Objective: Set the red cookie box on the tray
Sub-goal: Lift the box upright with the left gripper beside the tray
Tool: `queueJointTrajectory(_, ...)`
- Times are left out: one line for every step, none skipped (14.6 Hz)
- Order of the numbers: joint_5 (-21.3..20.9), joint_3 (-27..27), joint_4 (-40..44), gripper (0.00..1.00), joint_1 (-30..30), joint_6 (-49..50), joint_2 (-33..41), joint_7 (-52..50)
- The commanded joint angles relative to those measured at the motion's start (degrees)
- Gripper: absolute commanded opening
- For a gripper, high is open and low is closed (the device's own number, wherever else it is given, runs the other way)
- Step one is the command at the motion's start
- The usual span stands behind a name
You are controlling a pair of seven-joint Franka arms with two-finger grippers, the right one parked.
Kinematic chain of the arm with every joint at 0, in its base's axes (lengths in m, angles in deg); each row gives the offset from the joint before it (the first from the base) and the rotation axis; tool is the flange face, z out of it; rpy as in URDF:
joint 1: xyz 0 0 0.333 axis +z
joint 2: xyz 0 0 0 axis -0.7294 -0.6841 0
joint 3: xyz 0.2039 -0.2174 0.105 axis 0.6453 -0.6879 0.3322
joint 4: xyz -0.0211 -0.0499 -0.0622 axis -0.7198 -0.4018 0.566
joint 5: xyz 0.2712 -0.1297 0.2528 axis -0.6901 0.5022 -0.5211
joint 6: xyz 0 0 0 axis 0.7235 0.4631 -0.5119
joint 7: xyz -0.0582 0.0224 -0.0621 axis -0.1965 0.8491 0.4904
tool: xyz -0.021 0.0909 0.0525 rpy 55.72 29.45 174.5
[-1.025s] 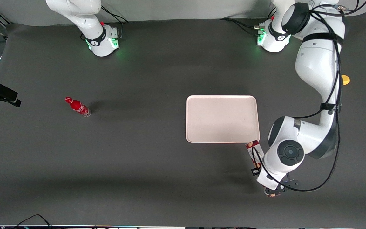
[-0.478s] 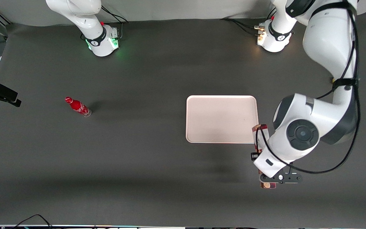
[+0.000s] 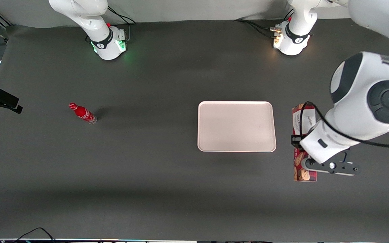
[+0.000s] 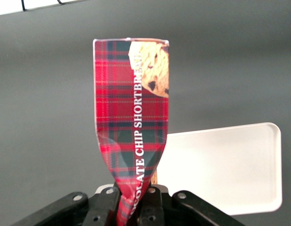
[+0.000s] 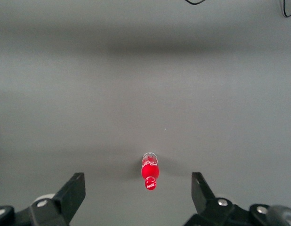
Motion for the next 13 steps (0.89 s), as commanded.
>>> queueJointTrajectory(5.13,2.47,-11.06,0.0,1.95,-2.24,8.61,3.48)
queueJointTrajectory(6.45,3.62,-13.61,0.0,1.95,-3.2,10.19,4.28)
queueJointTrajectory(7.59,4.41,-16.42,0.0,1.95,-4.95,11.78,4.72)
queueJointTrajectory(7.87,4.77,-19.14,0.0,1.86,-6.88,13.36,4.99)
queueJointTrajectory(7.87,4.86,-21.43,0.0,1.77,-8.21,14.42,4.99)
queueJointTrajectory(8.04,4.86,-23.54,0.0,1.77,-9.53,15.47,4.99)
queueJointTrajectory(8.22,4.86,-25.83,0.0,1.77,-10.67,16.44,4.99)
queueJointTrajectory(8.22,4.86,-28.63,0.0,1.77,-11.99,17.93,4.47)
queueJointTrajectory(8.31,4.86,-32.66,0.0,1.51,-14.7,19.68,3.94)
queueJointTrajectory(8.31,4.77,-37.06,0.0,1.34,-18.03,21.7,3.68)
queueJointTrajectory(8.4,4.77,-41.45,0.0,1.33,-21.46,23.2,2.72)
queueJointTrajectory(9.09,4.77,-45.58,0.0,1.25,-24.54,24.61,1.92)
queueJointTrajectory(9.71,4.6,-49.02,0.0,1.07,-27.35,25.58,1.57)
